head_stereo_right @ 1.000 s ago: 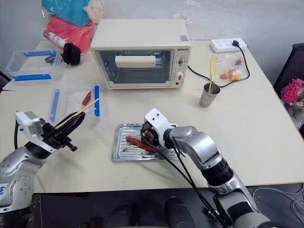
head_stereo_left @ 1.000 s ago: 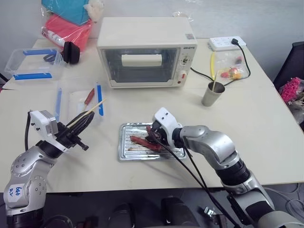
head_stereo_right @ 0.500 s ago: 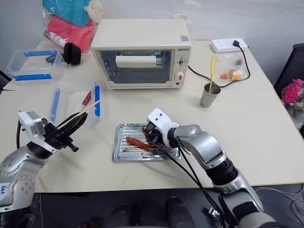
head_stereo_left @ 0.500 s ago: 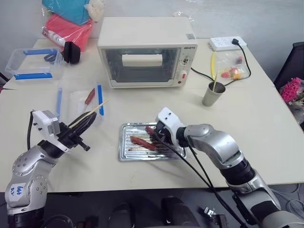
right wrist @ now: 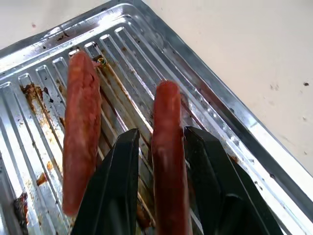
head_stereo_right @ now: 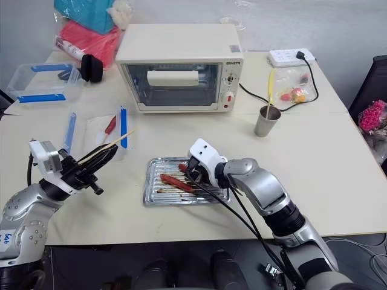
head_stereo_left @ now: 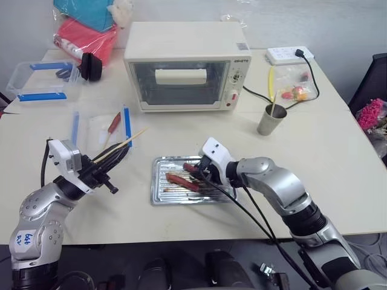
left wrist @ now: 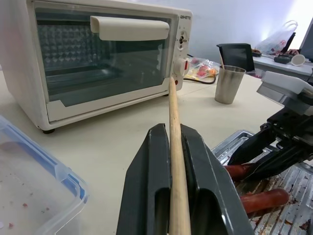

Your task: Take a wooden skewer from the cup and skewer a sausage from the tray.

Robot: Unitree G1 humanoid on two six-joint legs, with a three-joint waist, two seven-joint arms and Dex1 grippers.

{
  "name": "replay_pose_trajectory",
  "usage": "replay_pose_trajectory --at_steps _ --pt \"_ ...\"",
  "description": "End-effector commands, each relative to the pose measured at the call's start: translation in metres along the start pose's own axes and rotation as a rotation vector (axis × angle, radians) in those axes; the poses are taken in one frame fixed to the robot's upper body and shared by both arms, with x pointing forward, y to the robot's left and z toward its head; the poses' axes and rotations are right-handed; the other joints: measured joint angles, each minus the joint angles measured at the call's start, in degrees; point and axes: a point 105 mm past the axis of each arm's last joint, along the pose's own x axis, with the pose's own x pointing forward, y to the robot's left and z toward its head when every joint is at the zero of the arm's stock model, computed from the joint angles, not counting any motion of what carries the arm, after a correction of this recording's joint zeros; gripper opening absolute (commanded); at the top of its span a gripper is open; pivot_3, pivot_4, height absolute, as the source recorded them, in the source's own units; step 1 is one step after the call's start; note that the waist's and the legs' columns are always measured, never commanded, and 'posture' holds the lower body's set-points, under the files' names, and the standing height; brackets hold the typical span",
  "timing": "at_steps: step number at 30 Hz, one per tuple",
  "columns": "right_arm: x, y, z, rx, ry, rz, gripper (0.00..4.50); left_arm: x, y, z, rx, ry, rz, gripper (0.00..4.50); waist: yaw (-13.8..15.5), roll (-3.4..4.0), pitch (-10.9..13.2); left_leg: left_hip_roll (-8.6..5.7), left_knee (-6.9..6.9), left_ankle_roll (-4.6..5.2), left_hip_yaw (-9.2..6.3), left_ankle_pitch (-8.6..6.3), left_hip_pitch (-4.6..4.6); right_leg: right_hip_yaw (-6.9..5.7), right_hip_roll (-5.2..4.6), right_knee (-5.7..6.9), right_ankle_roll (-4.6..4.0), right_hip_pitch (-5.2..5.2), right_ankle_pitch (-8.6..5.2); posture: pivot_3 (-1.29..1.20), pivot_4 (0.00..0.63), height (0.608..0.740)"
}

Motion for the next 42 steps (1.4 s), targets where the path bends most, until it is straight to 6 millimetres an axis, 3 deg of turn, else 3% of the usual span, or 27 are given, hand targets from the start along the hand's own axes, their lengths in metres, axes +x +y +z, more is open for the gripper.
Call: replay_pose_trajectory --at_steps 1,4,7,13,17,24,29,42 --pt "0.002 0.005 0.006 -0.029 -0.026 0.005 1.49 0.000 -0.001 0.006 0.014 -0.019 -0.014 0.00 0.0 0.00 0.0 0.00 0.00 0.00 0.00 0.00 0.00 0.00 0.00 0.00 0.00 0.00 0.00 0.00 0.150 0.740" --pt "0.002 0.007 0.002 -0.034 -0.019 0.012 1.13 0.001 -0.001 0.006 0.014 -0.021 -0.015 0.00 0.0 0.00 0.0 0.00 0.00 0.00 0.00 0.00 0.00 -0.01 0.00 0.00 0.00 0.00 0.00 0.00 0.150 0.740" --pt "0.000 0.007 0.001 -0.039 -0.019 0.014 0.40 0.002 -0.001 0.006 0.013 -0.023 -0.019 0.00 0.0 -0.01 0.0 -0.01 0.00 0.00 0.00 0.00 0.00 -0.01 0.00 0.00 0.00 0.00 0.00 0.00 0.150 0.740" --pt "-0.012 0.001 0.011 -0.085 -0.082 0.020 0.40 0.004 -0.004 0.004 0.003 -0.013 -0.057 0.00 0.0 -0.01 0.0 -0.01 0.01 0.00 0.00 0.00 0.01 -0.01 0.00 0.01 0.00 0.01 0.00 0.00 0.150 0.740" --pt "-0.043 0.004 0.026 -0.234 -0.186 0.131 0.40 0.007 -0.016 0.001 -0.014 0.029 -0.175 0.00 0.2 -0.02 0.0 -0.04 0.02 0.01 -0.01 -0.01 -0.01 -0.03 -0.02 -0.02 0.00 0.01 0.00 0.00 0.150 0.740" --pt "-0.094 0.005 0.019 -0.630 -0.195 0.337 0.40 0.011 -0.056 -0.010 -0.051 0.179 -0.539 0.00 0.2 -0.02 0.0 -0.07 0.00 0.06 -0.03 -0.03 0.05 -0.06 0.00 -0.12 0.00 0.15 0.00 0.00 0.150 0.740" --pt "-0.101 0.005 0.018 -0.666 -0.191 0.387 0.40 0.015 -0.074 -0.008 -0.079 0.192 -0.674 0.00 0.0 -0.02 0.0 0.00 0.02 0.05 -0.01 -0.03 0.09 0.00 0.06 -0.05 0.00 0.13 0.00 0.00 0.150 0.740" --pt "-0.100 0.006 0.022 -0.646 -0.201 0.380 0.40 0.019 -0.078 -0.013 -0.095 0.194 -0.702 0.00 0.2 -0.02 0.0 0.00 0.13 0.05 -0.04 -0.02 0.08 -0.01 0.00 0.02 0.00 0.13 0.00 0.00 0.150 0.740"
